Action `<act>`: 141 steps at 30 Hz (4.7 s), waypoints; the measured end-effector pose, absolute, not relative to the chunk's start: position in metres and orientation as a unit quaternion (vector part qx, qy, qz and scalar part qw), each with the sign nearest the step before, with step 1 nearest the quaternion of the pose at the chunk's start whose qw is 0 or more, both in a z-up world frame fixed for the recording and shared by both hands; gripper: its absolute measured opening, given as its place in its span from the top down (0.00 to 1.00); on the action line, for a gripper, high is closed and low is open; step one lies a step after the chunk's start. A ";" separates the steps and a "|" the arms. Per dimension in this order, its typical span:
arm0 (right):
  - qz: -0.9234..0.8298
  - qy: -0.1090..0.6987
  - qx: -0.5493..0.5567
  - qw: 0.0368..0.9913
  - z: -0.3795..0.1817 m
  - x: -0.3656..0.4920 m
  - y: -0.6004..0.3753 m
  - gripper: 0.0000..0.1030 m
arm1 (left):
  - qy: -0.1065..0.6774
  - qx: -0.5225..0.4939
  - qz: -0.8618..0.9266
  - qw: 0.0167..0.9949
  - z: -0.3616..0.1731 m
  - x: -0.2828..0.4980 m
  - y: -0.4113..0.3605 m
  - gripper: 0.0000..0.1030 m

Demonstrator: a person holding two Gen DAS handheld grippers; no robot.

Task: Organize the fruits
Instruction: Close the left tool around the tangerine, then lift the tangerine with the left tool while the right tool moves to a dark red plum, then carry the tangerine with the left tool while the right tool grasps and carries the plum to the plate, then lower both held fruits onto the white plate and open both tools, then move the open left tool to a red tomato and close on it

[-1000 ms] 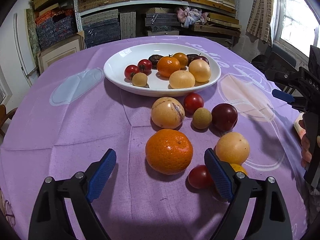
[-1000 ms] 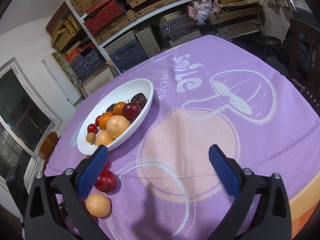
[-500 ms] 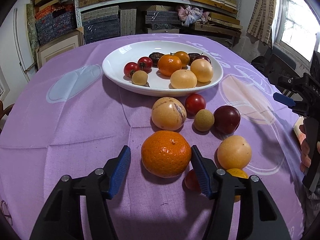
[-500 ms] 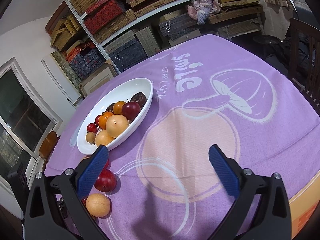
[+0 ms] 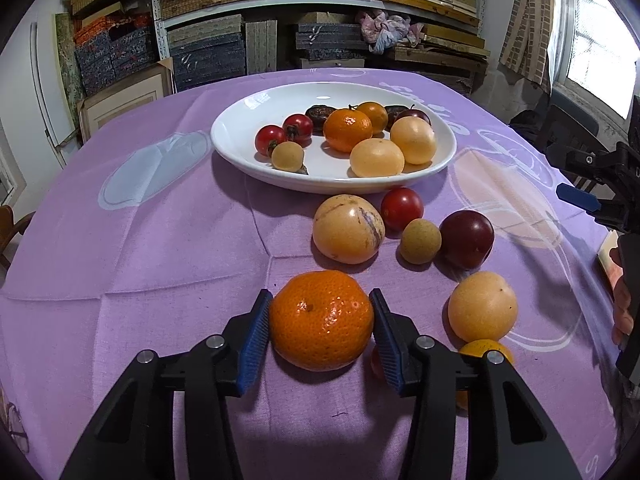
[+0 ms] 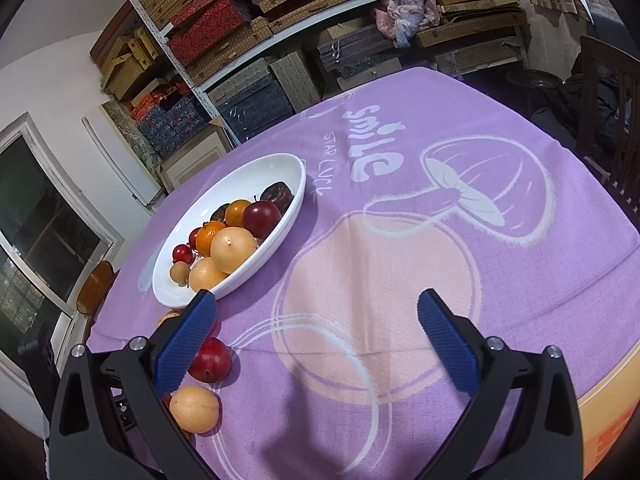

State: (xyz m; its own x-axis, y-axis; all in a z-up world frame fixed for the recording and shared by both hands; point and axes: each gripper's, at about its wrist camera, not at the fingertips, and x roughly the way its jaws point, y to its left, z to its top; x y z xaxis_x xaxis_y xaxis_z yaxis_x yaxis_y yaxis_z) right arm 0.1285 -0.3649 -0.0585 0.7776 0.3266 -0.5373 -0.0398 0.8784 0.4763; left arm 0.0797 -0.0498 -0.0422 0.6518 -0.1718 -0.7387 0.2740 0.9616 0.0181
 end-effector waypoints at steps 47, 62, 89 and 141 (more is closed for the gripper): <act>0.212 0.392 0.015 0.895 -0.068 0.130 -0.238 0.50 | 0.371 0.011 -0.073 0.926 -0.028 0.059 0.018 0.53; 0.222 0.396 0.025 0.891 -0.070 0.136 -0.234 0.61 | 0.387 -0.006 -0.094 0.917 -0.034 0.065 0.015 0.52; 0.172 0.375 0.060 0.909 0.014 0.296 -0.246 0.62 | 0.393 0.035 -0.150 0.906 -0.004 0.188 -0.084 0.52; 0.087 0.274 0.221 0.932 -0.038 0.127 -0.368 0.04 | 0.395 0.061 -0.096 0.912 -0.046 0.067 -0.045 0.04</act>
